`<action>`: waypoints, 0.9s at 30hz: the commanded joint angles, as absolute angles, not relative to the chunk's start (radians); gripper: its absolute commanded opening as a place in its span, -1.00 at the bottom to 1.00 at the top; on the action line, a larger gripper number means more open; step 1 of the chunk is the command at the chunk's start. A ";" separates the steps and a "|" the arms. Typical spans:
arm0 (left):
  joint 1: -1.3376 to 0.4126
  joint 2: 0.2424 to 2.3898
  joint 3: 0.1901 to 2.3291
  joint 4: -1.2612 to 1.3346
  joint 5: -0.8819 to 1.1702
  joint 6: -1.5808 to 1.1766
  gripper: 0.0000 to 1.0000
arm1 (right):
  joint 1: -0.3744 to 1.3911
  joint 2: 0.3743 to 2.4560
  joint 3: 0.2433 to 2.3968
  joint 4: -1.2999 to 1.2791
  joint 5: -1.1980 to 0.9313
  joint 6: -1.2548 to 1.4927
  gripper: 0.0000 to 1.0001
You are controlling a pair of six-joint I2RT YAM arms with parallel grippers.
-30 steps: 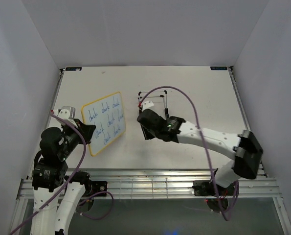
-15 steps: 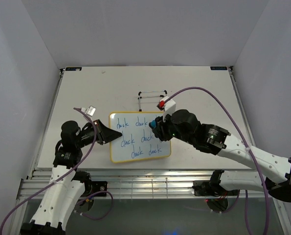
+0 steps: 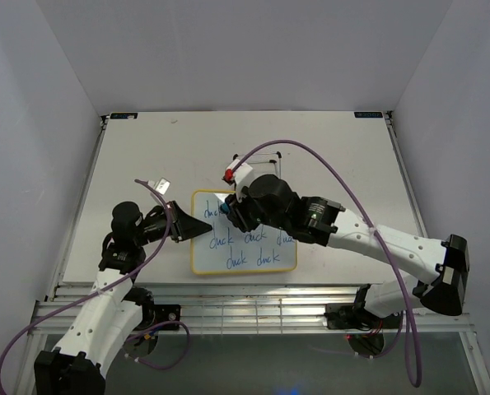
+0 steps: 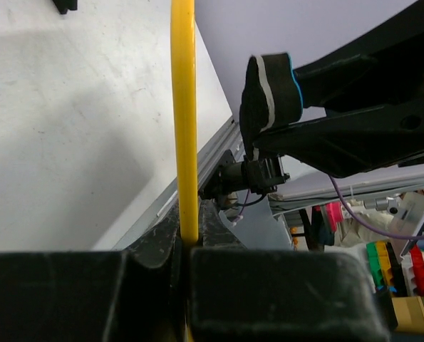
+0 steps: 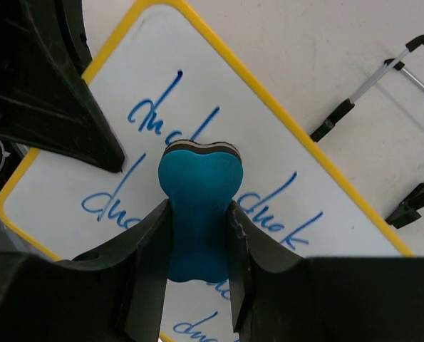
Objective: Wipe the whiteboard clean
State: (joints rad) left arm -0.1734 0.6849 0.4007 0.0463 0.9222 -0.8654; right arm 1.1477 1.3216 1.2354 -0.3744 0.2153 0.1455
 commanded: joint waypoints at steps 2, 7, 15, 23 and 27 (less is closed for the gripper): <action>-0.192 0.676 0.408 0.138 0.997 -0.881 -1.00 | 1.175 1.411 1.371 -0.339 0.199 0.074 -0.44; -0.199 0.675 0.407 0.138 1.011 -0.877 -1.00 | 1.193 1.486 1.420 -0.354 0.229 0.054 -0.46; -0.206 0.666 0.422 0.138 1.022 -0.897 -1.00 | 1.223 1.516 1.414 -0.391 0.336 0.045 -0.46; -0.206 0.637 0.413 0.156 1.023 -0.956 -1.00 | 1.223 1.480 1.328 -0.416 0.454 0.040 -0.43; -0.206 0.630 0.419 0.161 1.029 -0.969 -1.00 | 1.221 1.471 1.318 -0.437 0.506 0.037 -0.44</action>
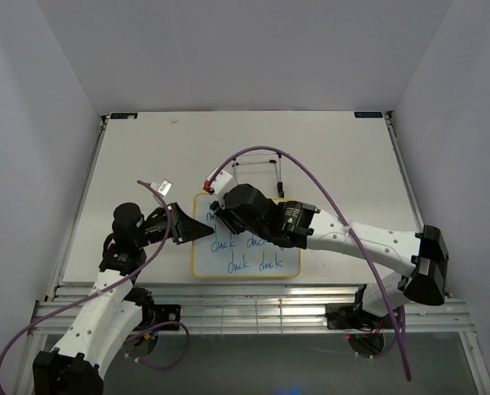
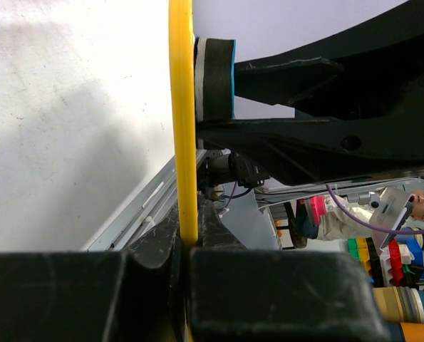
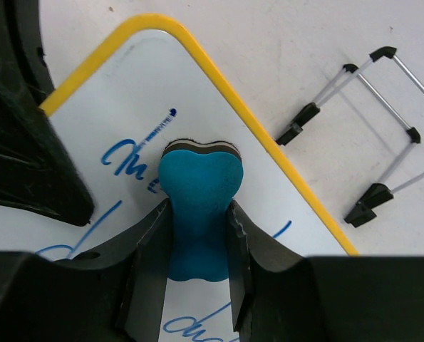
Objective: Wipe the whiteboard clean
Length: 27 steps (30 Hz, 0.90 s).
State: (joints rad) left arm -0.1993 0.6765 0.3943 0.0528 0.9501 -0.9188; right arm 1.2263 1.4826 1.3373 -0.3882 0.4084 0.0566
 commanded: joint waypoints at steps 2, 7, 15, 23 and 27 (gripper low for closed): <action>-0.207 0.630 0.420 0.161 1.029 -0.971 -1.00 | 1.221 1.476 1.325 -0.440 0.483 0.037 -0.46; -0.207 0.637 0.422 0.166 1.032 -0.976 -1.00 | 1.285 1.528 1.391 -0.413 0.360 0.005 -0.56; -0.207 0.641 0.442 0.183 1.065 -0.989 -1.00 | 1.345 1.615 1.502 -0.408 0.445 -0.049 -0.57; -0.209 0.623 0.448 0.184 1.078 -0.988 -1.00 | 1.214 1.554 1.386 -0.436 0.405 -0.078 -0.62; -0.207 0.630 0.462 0.183 1.091 -0.974 -1.00 | 1.129 1.438 1.171 -0.436 0.382 -0.069 -0.63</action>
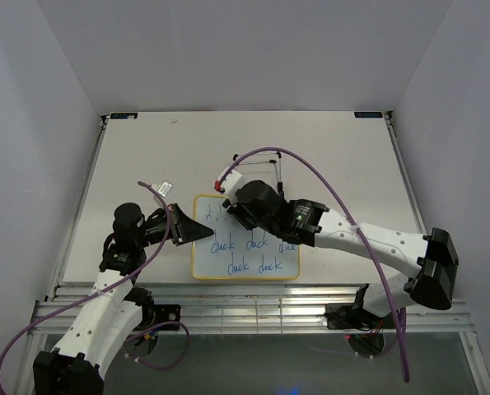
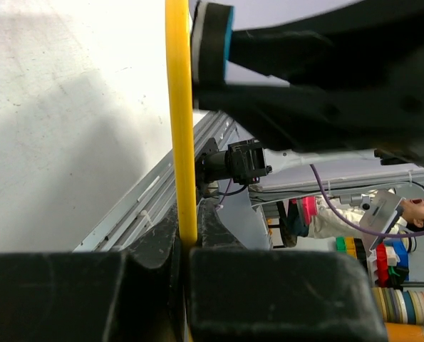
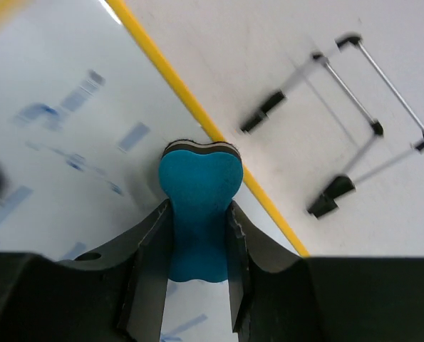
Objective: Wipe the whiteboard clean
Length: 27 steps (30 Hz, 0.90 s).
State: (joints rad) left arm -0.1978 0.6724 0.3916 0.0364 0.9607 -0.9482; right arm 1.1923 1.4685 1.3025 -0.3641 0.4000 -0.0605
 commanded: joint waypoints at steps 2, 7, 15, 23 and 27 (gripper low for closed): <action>-0.209 0.630 0.469 0.186 1.094 -0.962 -1.00 | 1.076 1.398 1.117 -0.434 0.371 -0.063 -0.63; -0.209 0.638 0.466 0.192 1.091 -0.943 -1.00 | 1.068 1.347 1.153 -0.434 0.278 -0.034 -0.77; -0.209 0.646 0.459 0.212 1.075 -0.969 -1.00 | 1.218 1.524 1.389 -0.397 0.224 0.020 -0.81; -0.210 0.620 0.460 0.219 1.098 -0.954 -1.00 | 1.243 1.672 1.601 -0.411 0.417 0.009 -0.84; -0.210 0.611 0.449 0.224 1.106 -0.957 -1.00 | 1.203 1.641 1.572 -0.387 0.422 -0.001 -0.84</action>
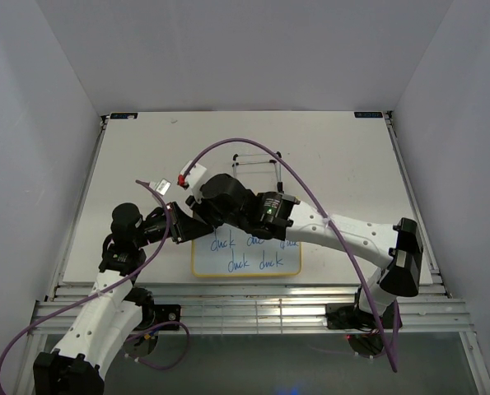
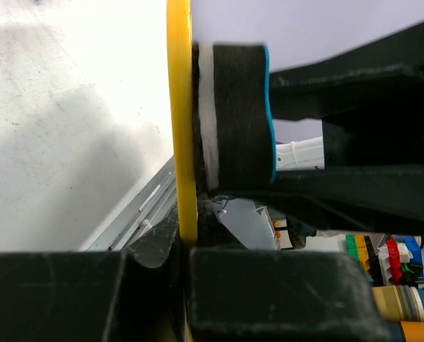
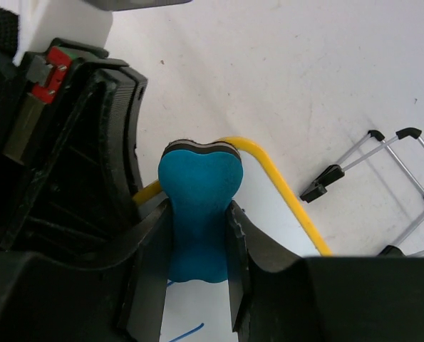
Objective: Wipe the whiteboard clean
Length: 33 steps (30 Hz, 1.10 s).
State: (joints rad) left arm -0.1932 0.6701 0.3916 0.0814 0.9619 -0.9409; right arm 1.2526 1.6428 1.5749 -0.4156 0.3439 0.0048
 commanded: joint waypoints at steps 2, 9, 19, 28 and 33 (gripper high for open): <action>-0.209 0.609 0.442 0.235 1.104 -0.965 -1.00 | 1.181 1.608 1.542 -0.368 0.408 -0.041 -0.85; -0.209 0.614 0.440 0.270 1.103 -0.994 -1.00 | 1.155 1.525 1.341 -0.293 0.491 -0.016 -0.85; -0.209 0.617 0.436 0.296 1.106 -1.012 -1.00 | 1.206 1.568 1.423 -0.227 0.359 0.044 -0.85; -0.209 0.623 0.443 0.305 1.083 -1.019 -1.00 | 1.301 1.595 1.372 -0.197 0.365 0.087 -0.84; -0.210 0.623 0.459 0.319 1.075 -1.031 -1.00 | 1.298 1.505 1.194 -0.175 0.486 0.144 -0.85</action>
State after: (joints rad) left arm -0.2001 0.6647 0.3908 0.1040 1.0000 -0.9958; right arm 1.2976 1.5105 1.3060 -0.0944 0.4229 0.0776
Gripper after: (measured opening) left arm 0.115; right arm 0.372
